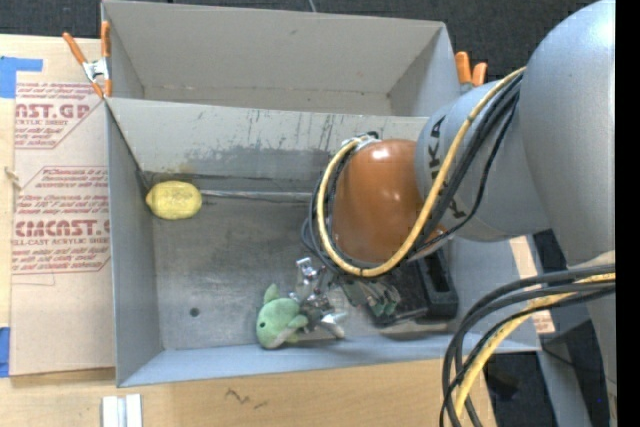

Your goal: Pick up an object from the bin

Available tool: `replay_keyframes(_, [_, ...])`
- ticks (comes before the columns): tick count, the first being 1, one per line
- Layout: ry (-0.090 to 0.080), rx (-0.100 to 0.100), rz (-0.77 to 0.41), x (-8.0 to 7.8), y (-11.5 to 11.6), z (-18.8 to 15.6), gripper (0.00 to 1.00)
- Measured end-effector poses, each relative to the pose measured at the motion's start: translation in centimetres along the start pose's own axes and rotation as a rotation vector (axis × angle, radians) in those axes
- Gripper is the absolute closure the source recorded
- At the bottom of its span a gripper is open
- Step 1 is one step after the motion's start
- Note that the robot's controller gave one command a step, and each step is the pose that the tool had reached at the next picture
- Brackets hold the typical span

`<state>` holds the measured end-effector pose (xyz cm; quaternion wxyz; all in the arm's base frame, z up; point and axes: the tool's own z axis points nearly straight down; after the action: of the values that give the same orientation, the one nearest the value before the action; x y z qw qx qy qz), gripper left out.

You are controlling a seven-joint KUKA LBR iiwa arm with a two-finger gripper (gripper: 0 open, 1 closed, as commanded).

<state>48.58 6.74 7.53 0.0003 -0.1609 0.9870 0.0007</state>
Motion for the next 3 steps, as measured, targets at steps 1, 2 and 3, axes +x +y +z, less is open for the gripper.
replay_keyframes(1, [0.0,0.0,0.0,0.0,0.0,0.0,1.0])
replay_keyframes(2, [0.0,0.001,0.012,-0.3,-0.2,-8.9,1.0])
replay_keyframes(3, [0.0,0.001,0.012,-0.3,-0.2,-8.9,1.0])
